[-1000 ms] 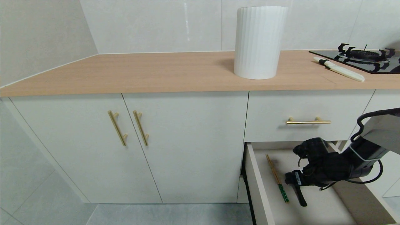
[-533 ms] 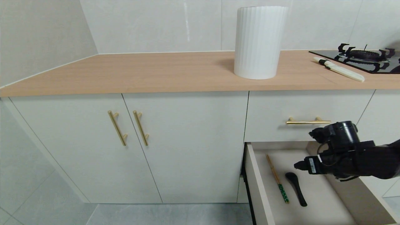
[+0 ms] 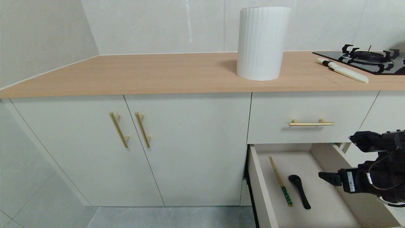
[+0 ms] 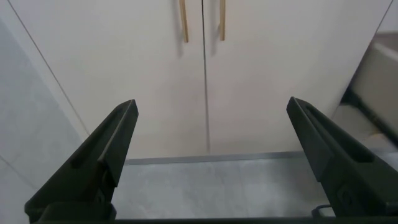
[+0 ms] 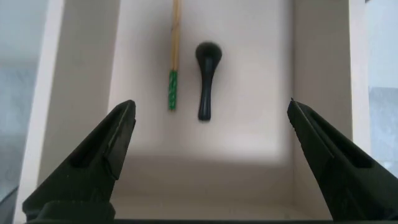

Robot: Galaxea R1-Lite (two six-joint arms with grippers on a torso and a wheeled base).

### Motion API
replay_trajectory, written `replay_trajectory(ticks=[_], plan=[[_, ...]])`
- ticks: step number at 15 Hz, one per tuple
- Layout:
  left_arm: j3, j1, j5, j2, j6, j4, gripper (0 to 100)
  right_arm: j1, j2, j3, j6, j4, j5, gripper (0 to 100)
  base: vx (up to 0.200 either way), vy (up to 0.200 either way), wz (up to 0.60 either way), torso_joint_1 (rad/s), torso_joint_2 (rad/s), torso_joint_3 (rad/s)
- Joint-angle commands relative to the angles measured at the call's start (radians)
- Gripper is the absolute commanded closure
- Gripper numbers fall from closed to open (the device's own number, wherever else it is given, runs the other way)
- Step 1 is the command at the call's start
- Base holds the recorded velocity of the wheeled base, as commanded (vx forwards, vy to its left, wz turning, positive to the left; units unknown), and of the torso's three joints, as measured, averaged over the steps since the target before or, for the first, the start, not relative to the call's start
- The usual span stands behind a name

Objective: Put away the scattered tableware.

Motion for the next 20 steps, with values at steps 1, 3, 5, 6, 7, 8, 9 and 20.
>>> replay_trajectory(ticks=[1,3,5,6,7,8,9,20], plan=[[0.000,0.001,-0.001,0.000,0.001,0.000,0,0.030,-0.092,0.044,-0.001,-0.001,-0.002,0,0.000,0.000,0.00,0.000,0.00,0.000],[0.000,0.001,-0.001,0.000,0.001,0.000,0,0.066,-0.149,0.068,-0.004,0.025,-0.003,0,-0.100,0.000,0.00,-0.004,0.00,0.001],[0.000,0.001,-0.001,0.000,0.001,0.000,0,0.096,-0.177,0.068,-0.004,0.080,-0.003,0,-0.200,0.000,0.00,0.007,0.00,0.007],[0.002,0.001,-0.001,0.000,0.001,0.000,0,0.102,-0.181,0.068,-0.004,0.089,-0.003,0,-0.200,0.000,0.00,0.002,0.01,0.002],[0.000,-0.001,-0.001,0.000,0.001,0.000,0,0.106,-0.188,0.060,-0.004,0.108,-0.003,0,-0.200,0.000,0.00,-0.007,0.00,0.002],[0.000,-0.001,-0.001,0.000,0.001,0.000,0,0.107,-0.189,0.060,-0.005,0.117,-0.003,0,-0.200,0.000,0.00,0.007,0.01,0.002],[0.000,0.001,-0.001,0.000,0.001,0.000,0,0.107,-0.186,0.060,-0.005,0.131,-0.002,0,-0.200,0.000,0.00,0.002,0.00,0.002],[0.000,0.001,-0.001,0.000,-0.027,-0.002,0,0.113,0.030,0.050,-0.004,0.238,0.001,0,-0.145,0.000,0.00,0.000,0.00,0.003]])
